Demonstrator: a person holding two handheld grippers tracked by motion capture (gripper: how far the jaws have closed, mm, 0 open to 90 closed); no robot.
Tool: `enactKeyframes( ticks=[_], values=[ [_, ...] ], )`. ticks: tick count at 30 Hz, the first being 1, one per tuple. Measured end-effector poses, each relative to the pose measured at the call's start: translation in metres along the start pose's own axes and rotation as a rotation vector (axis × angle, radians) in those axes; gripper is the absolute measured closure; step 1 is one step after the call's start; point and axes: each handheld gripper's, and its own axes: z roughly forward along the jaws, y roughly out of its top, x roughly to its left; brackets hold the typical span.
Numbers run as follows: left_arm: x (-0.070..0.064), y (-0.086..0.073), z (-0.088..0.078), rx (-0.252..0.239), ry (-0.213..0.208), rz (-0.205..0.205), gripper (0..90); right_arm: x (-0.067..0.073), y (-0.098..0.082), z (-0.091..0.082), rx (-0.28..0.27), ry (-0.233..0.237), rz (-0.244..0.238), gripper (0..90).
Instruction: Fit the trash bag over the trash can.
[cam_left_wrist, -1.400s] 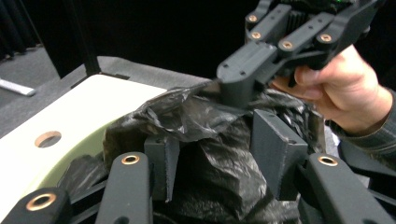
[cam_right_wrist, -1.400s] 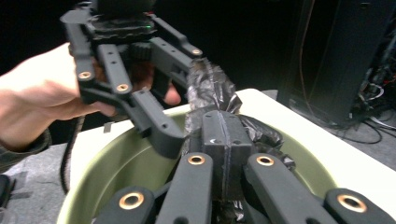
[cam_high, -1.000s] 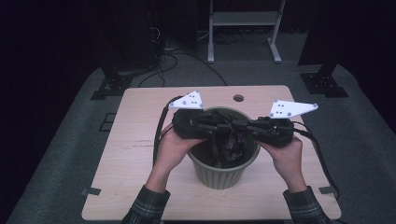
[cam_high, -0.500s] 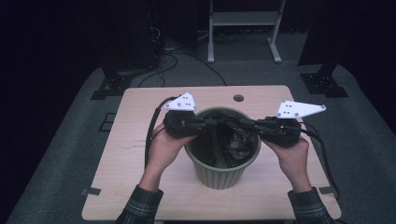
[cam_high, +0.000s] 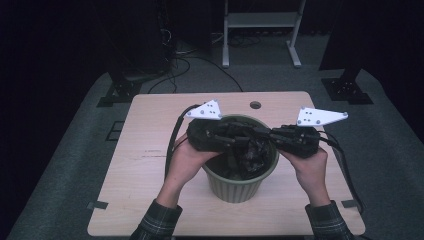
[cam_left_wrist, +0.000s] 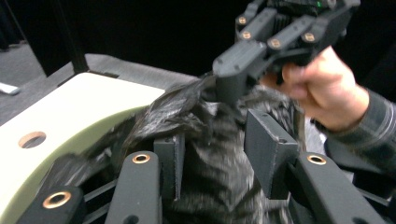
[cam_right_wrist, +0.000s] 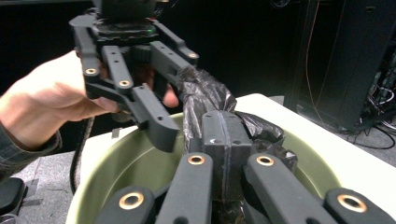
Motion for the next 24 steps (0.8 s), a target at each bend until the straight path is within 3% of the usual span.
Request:
enactKeyframes(
  ticks=[2,5,6,10,13,17,20,24],
  values=[
    [-0.001,0.002,0.002,-0.014,-0.010,0.005,64.8,0.000,0.000,0.000,-0.002,0.008,0.001,90.0],
    [-0.001,0.002,0.005,-0.009,0.000,0.025,87.1,0.001,0.001,-0.002,-0.007,0.011,-0.003,90.0],
    [0.000,0.002,0.006,0.003,-0.001,0.016,89.7,0.001,0.001,-0.002,-0.009,0.011,-0.003,90.0],
    [0.001,0.000,0.009,0.070,0.029,0.024,89.8,-0.001,0.002,-0.010,-0.015,-0.020,-0.012,90.0],
    [0.002,-0.003,0.009,0.093,0.040,0.023,89.8,-0.005,0.004,-0.016,-0.019,-0.032,0.000,90.0],
    [0.004,-0.006,0.004,0.146,0.079,0.036,89.8,-0.009,0.006,-0.024,-0.011,-0.101,-0.010,90.0],
    [0.009,-0.008,-0.007,0.165,0.116,0.035,89.8,-0.014,0.003,-0.027,0.028,-0.161,-0.022,90.0],
    [0.016,-0.010,-0.023,0.184,0.148,0.034,89.8,-0.018,-0.004,-0.024,0.068,-0.196,-0.028,90.0]
  ],
)
